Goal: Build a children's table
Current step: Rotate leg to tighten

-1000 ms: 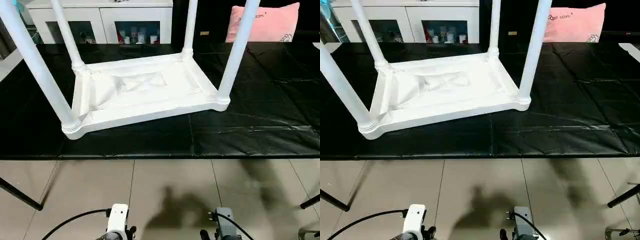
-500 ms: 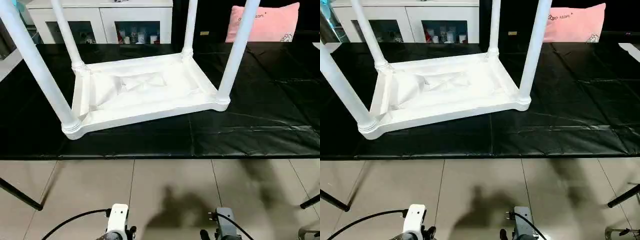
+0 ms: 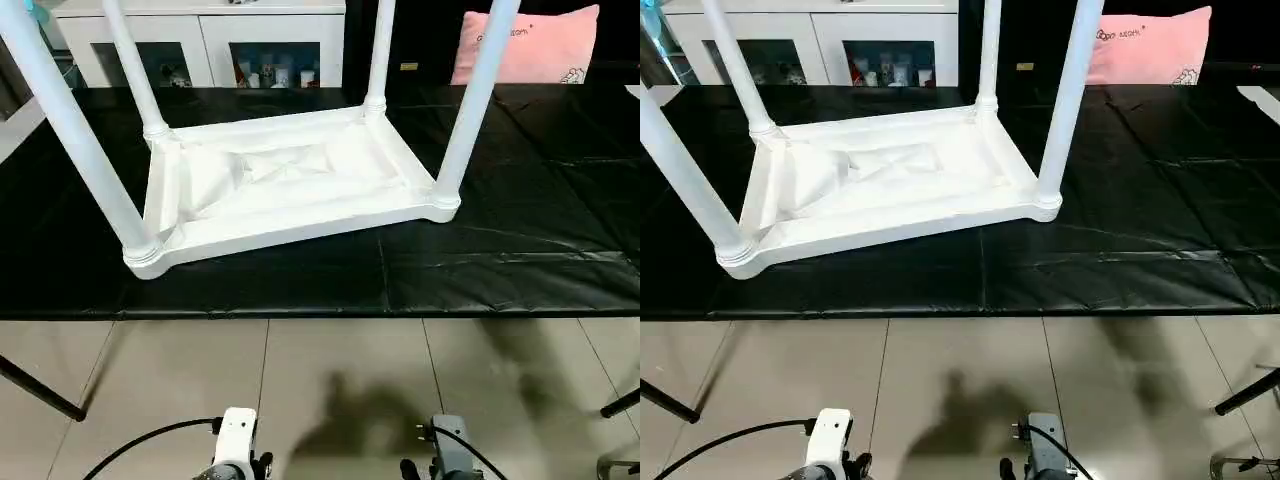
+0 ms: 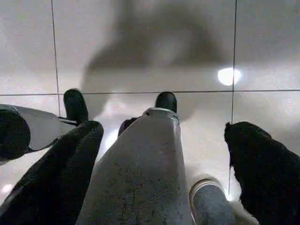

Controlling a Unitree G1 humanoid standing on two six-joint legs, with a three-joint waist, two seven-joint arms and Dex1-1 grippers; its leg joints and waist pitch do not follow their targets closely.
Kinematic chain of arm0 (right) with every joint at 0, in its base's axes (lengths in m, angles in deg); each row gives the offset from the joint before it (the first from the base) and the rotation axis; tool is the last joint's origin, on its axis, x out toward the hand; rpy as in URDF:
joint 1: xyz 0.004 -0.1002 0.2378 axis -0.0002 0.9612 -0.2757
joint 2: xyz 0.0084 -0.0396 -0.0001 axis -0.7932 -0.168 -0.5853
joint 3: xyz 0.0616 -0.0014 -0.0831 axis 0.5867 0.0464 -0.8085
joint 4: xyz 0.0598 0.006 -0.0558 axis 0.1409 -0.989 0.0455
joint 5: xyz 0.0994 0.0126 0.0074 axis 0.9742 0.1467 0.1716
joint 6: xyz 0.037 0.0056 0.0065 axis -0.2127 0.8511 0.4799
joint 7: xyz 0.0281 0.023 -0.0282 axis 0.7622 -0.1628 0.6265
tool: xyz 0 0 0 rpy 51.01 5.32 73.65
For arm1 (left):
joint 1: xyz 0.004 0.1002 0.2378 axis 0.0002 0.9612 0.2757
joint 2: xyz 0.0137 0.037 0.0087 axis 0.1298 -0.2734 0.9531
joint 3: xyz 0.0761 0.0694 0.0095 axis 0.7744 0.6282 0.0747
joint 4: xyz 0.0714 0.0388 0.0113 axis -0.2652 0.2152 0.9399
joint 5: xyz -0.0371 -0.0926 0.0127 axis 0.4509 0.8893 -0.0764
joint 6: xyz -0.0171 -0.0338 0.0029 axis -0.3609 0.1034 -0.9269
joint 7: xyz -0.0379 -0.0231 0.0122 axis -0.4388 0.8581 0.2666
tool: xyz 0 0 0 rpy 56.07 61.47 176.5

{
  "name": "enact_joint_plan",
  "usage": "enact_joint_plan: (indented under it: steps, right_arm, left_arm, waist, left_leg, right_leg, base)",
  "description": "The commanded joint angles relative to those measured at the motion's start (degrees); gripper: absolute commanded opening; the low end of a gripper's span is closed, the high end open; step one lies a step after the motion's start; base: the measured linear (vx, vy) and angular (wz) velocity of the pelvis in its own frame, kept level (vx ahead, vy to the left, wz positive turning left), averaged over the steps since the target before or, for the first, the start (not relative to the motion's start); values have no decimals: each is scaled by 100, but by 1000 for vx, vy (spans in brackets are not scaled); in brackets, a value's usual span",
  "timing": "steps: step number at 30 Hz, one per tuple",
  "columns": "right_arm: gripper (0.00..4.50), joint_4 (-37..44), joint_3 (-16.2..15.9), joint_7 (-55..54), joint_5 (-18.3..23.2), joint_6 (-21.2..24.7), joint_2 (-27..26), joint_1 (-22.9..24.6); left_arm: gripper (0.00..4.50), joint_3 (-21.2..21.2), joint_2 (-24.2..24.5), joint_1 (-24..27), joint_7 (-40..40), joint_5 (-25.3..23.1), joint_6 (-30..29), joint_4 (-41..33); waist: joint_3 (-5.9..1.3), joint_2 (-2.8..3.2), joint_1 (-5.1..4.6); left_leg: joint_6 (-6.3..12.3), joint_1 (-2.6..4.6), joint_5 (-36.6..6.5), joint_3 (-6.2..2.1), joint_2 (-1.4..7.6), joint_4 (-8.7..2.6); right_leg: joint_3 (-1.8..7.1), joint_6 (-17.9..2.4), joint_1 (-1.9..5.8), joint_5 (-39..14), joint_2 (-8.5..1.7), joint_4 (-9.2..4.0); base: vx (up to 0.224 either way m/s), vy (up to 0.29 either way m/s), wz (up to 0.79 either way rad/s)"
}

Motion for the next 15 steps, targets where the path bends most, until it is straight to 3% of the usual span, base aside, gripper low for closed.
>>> enact_joint_plan:
  steps: [1,15]
  right_arm:
    - [450,-40,-6,0,-62,42,-9,52]
    - [450,-40,-6,0,-62,42,-9,52]
  left_arm:
    - [260,-49,17,-9,2,-39,-31,48]
    - [260,-49,17,-9,2,-39,-31,48]
  waist:
    - [-167,-19,-8]
    - [-166,-20,-9]
  left_leg:
    - [108,107,-1999,-249,557,-544]
    - [99,109,-2031,-251,557,-546]
  right_leg:
    - [293,-1386,96,-1259,-573,-498]
    - [292,-1382,95,-1289,-573,-498]
  base:
    - [0,0,0]
    - [0,0,0]
